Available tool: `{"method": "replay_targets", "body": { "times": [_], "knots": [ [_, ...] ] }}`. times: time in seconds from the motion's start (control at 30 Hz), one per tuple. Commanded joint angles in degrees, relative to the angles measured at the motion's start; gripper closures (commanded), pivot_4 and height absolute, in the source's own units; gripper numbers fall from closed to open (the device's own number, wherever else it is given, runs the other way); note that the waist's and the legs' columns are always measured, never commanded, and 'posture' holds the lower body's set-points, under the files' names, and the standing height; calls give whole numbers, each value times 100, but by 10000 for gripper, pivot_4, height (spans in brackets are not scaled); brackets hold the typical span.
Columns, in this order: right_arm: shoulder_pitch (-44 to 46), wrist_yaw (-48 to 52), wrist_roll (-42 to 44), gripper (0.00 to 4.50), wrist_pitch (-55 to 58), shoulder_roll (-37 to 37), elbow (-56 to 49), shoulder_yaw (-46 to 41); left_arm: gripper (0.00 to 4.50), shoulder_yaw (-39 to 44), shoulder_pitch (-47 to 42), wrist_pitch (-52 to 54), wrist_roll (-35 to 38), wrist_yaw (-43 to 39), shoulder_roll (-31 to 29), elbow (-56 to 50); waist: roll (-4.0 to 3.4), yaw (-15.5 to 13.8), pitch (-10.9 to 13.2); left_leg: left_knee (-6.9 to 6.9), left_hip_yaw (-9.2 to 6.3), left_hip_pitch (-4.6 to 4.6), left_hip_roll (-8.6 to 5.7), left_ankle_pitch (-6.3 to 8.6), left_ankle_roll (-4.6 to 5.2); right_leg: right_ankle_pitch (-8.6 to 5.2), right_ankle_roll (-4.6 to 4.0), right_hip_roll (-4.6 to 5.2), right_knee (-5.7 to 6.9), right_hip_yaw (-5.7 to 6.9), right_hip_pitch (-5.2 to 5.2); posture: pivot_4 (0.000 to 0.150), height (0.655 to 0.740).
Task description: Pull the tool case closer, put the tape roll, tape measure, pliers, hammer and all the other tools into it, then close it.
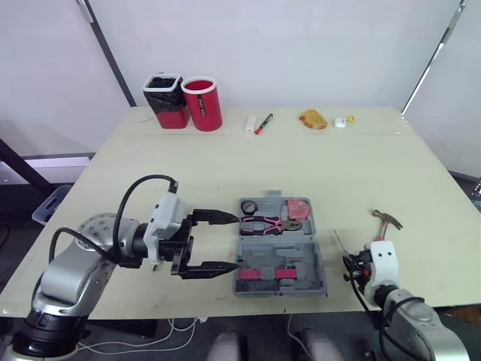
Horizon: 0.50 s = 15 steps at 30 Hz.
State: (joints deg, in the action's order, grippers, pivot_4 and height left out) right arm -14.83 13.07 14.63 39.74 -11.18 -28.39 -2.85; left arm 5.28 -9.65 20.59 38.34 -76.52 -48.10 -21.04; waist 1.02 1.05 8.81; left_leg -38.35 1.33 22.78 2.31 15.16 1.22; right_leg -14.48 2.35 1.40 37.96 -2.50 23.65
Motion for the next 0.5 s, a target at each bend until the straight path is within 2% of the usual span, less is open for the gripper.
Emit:
{"method": "replay_targets", "body": {
  "times": [0.03, 0.3, 0.33, 0.37, 0.47, 0.5],
  "knots": [
    [-44, -144, 142, 44370, -54, 233, -278, 18, 0, -86, -153, -30, 22, -171, -52, 3, 0, -3, 0, 0, 0, 0, 0, 0, 0, 0, 0, 0, 0, 0, 0, 1500, 7400],
    [-142, -397, 157, 44370, 12, 513, -53, -17, 0, -179, -344, -12, -9, -390, -99, 152, 0, -15, 0, 2, -1, 3, 0, 0, 0, 0, -1, 1, -2, 1, 0, 1500, 7400],
    [-142, -416, 160, 34370, 0, 506, -42, -38, 0, -181, -365, -18, -18, -417, -104, 180, 0, -14, 1, 2, 0, 3, 0, 0, 0, -1, -1, 1, -3, 1, 0, 1500, 7400],
    [-138, -421, 171, 34175, -15, 496, -29, -59, 0, -186, -380, -27, -30, -437, -106, 204, 0, -13, 1, 2, 1, 3, 0, 0, 0, -1, -1, 2, -3, 0, 0, 1500, 7400],
    [-120, -386, 168, 22780, -46, 416, -7, -79, 0, -207, -399, -47, -64, -463, -91, 243, 0, -14, 0, 2, -1, 3, -1, 0, 0, -1, -1, 1, -2, 1, 0, 1500, 7400],
    [-111, -376, 175, 17384, -48, 391, -9, -97, 0, -216, -400, -52, -75, -461, -81, 250, 0, -14, 0, 2, -1, 3, 0, 0, 0, -1, 0, 1, -2, 1, 0, 1500, 7400]
  ]
}}
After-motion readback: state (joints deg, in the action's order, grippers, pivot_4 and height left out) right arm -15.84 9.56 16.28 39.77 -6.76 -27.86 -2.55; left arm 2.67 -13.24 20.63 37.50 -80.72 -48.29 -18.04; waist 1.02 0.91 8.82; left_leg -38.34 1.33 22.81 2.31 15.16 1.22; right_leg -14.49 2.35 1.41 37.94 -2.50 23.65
